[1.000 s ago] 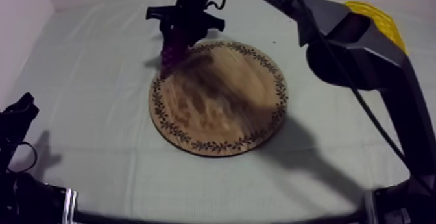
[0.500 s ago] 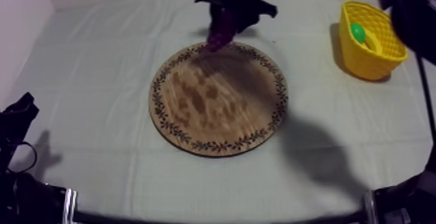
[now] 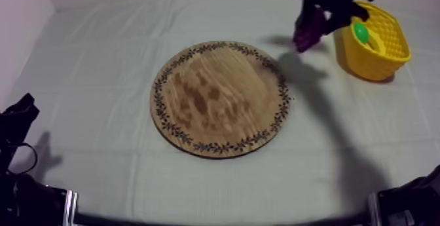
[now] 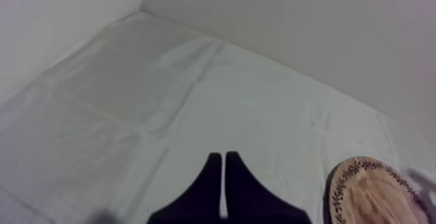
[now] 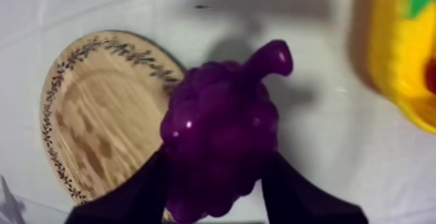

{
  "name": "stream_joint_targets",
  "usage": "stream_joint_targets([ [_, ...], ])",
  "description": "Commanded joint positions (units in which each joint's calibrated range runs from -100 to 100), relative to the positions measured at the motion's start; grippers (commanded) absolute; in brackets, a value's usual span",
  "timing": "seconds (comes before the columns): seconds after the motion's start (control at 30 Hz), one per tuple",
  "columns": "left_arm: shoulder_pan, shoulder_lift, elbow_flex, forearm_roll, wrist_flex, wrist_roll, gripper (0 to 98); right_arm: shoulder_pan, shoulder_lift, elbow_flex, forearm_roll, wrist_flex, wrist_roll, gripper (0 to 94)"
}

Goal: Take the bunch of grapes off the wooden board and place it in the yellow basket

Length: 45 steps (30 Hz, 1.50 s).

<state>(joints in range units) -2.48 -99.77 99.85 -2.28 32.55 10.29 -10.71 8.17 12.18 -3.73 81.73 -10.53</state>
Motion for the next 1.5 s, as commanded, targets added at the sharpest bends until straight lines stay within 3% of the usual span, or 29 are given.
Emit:
stream_joint_targets([
  [0.0,0.0,0.0,0.0,0.01,0.0,0.0,0.0,3.4,-4.3,0.7,0.2,0.8,0.5,29.6],
  [0.3,0.0,0.0,0.0,0.01,0.0,0.0,0.0,14.8,-7.6,-1.4,0.7,3.6,3.9,30.1],
  [0.53,0.0,0.0,0.0,0.01,0.0,0.0,0.0,20.5,-4.2,-3.7,1.6,3.1,5.0,30.6],
  [0.73,0.0,0.0,0.0,0.01,0.0,0.0,0.0,21.8,0.8,-6.7,2.3,2.2,4.9,35.0],
  [0.97,0.0,0.0,0.0,0.01,0.0,0.0,0.0,22.3,6.2,-9.9,2.6,1.1,4.8,64.7],
  [1.07,0.0,0.0,0.0,0.01,0.0,0.0,0.0,22.5,7.6,-11.4,2.8,1.7,5.0,72.9],
  [1.23,0.0,0.0,0.0,0.01,0.0,0.0,0.0,22.9,7.0,-13.1,2.7,3.5,5.8,76.4],
  [1.47,0.0,0.0,0.0,0.01,0.0,0.0,0.0,23.0,-0.4,-12.1,2.3,4.4,7.5,72.0],
])
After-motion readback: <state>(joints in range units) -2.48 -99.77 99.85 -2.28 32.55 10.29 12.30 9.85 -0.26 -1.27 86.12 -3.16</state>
